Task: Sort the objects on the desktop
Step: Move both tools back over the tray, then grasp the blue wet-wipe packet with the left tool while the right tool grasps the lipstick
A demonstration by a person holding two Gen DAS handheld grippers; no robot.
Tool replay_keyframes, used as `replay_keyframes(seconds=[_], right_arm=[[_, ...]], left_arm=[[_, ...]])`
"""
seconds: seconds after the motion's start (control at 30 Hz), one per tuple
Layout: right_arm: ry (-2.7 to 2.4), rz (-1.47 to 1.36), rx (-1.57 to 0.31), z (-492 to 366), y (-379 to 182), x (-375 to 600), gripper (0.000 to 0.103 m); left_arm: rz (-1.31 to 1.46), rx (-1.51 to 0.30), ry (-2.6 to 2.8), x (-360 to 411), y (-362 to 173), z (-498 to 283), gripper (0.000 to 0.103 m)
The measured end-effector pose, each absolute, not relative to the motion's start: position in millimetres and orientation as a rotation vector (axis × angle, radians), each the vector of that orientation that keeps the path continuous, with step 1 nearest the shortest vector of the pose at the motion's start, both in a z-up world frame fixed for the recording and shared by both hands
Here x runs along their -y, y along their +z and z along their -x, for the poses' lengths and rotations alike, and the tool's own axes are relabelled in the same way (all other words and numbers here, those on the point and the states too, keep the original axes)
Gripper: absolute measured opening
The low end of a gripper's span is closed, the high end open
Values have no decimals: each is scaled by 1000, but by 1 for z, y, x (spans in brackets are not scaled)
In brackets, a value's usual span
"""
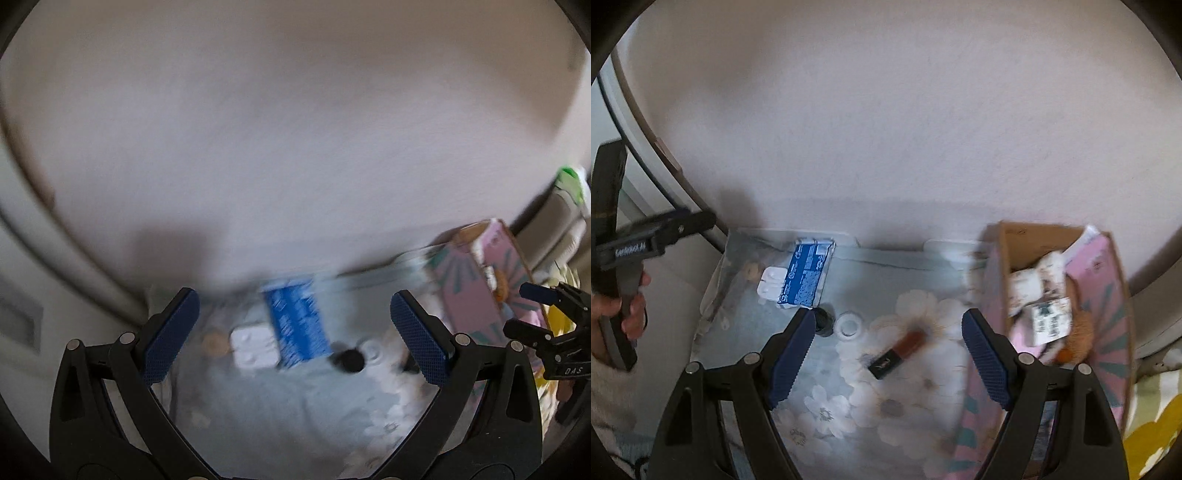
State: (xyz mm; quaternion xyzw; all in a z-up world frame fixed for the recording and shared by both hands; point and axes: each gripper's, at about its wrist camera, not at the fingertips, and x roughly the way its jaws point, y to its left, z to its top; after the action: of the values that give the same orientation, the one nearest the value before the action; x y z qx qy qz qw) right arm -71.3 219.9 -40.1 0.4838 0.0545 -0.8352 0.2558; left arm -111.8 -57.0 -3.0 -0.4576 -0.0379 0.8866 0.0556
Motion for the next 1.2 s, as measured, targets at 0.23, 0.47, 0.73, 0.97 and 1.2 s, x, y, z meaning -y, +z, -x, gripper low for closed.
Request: replay_keyframes(seconds=[0.23, 0.47, 0.73, 0.97, 1.2], right_arm=[[-2340, -1472, -67, 76, -107, -201, 79], [-2424, -1541, -34, 75, -153, -197, 79], [-2561, -1516, -13, 72, -164, -207, 79], [-2567, -1556, 81, 72, -181, -207, 72], [-2544, -1564, -21, 77, -195, -191, 28]], left_arm=[[1576, 246, 2715, 86, -81, 98, 102], [1651, 269, 2757, 93, -142, 108, 100], [1627, 147, 2717, 52, -148, 147, 102], [1731, 51, 2675, 15, -180, 167, 100], [1705, 23, 2637, -1, -185, 171, 67]])
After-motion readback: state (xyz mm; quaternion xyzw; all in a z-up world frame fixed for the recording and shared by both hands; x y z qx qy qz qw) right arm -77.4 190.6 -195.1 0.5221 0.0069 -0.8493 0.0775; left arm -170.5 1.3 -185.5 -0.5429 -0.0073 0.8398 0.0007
